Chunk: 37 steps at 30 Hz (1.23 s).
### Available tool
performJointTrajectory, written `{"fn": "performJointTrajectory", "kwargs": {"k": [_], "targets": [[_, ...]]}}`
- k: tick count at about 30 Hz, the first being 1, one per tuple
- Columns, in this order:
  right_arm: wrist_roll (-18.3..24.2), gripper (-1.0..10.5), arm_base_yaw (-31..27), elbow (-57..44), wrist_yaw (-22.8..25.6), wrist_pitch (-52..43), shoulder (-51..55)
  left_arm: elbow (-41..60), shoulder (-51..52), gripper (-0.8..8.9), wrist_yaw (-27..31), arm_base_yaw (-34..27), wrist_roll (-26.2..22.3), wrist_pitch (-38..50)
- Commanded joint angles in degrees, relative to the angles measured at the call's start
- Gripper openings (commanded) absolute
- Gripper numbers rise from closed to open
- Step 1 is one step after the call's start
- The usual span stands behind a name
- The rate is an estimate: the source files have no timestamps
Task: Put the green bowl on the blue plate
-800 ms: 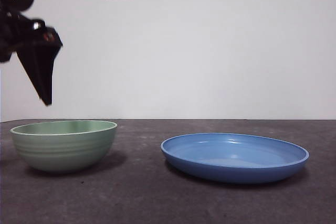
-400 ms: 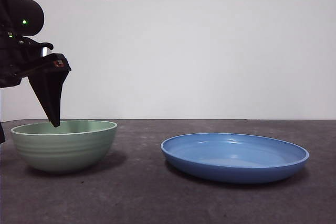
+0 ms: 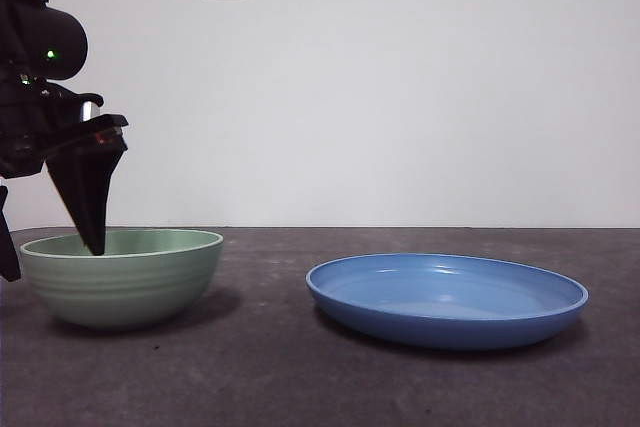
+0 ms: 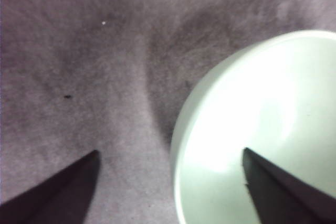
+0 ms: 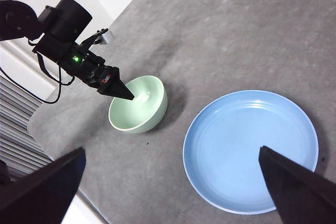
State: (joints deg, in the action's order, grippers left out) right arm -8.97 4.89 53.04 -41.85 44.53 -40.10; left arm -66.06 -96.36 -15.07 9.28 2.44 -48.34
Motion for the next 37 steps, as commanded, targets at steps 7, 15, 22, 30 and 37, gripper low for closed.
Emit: {"fn": "performJointTrajectory", "kwargs": {"k": [7, 15, 22, 30, 37], "targets": [[0.66, 5.9, 0.24, 1.01, -0.11, 0.77, -0.24, -1.14, -1.84, 0.85, 0.15, 0.20, 0.15, 0.57], [0.39, 5.9, 0.24, 1.01, -0.15, 0.77, -0.24, -1.42, -1.84, 0.10, 0.15, 1.20, 0.83, -1.38], [0.39, 5.9, 0.24, 1.01, -0.15, 0.77, -0.24, -6.21, -1.84, 0.10, 3.78, 5.46, 1.33, -7.04], [0.42, 5.9, 0.24, 1.01, -0.15, 0.77, -0.24, -17.84, -3.19, 0.10, 4.37, 12.52, 5.22, -8.20], [0.42, 5.9, 0.24, 1.01, -0.15, 0.77, -0.24, -27.74, -9.40, 0.10, 4.37, 17.97, 8.87, -7.74]]}}
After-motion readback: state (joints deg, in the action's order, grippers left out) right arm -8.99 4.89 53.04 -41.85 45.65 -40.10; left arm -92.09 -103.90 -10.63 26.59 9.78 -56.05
